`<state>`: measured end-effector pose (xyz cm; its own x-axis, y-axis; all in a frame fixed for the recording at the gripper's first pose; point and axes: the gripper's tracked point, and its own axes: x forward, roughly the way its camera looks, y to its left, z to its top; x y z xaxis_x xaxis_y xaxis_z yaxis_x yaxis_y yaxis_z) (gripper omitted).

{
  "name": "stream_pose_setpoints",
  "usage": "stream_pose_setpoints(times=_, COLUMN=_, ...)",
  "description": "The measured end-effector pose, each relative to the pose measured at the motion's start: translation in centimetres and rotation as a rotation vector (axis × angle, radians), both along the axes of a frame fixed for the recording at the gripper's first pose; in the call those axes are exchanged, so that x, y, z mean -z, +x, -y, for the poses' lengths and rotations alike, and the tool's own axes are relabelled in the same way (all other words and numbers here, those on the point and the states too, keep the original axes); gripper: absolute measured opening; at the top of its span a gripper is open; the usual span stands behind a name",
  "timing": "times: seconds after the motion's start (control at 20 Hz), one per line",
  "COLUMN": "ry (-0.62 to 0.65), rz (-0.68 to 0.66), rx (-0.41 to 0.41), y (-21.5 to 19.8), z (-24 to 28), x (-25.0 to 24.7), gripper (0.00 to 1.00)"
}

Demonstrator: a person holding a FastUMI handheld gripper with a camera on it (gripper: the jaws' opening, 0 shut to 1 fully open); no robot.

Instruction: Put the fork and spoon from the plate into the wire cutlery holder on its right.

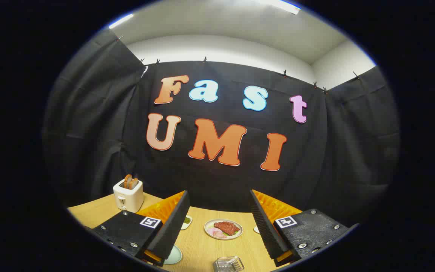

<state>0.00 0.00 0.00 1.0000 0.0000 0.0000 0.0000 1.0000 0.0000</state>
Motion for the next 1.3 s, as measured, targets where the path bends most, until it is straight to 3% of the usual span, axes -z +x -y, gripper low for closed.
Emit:
stream_pose_setpoints(times=0.1, ry=0.000, rz=-0.013, rx=0.017, y=0.4, z=-0.8, x=-0.3, gripper=0.95)
stream_pose_setpoints(times=0.55, ry=0.006, rz=-0.001, rx=-0.043, y=1.1, z=-2.8, x=-3.0, gripper=0.97)
stream_pose_setpoints(times=0.8, ry=0.078, rz=-0.014, rx=-0.134, y=1.1, z=-2.8, x=-4.2, gripper=0.99)
stream_pose_setpoints(times=1.0, ry=0.082, rz=-0.091, rx=-0.173, y=1.9, z=-2.9, x=-1.2, gripper=0.98)
stream_pose_setpoints(times=1.3, ry=0.109, rz=-0.360, rx=-0.299, y=1.4, z=-8.1, x=7.1, gripper=0.98)
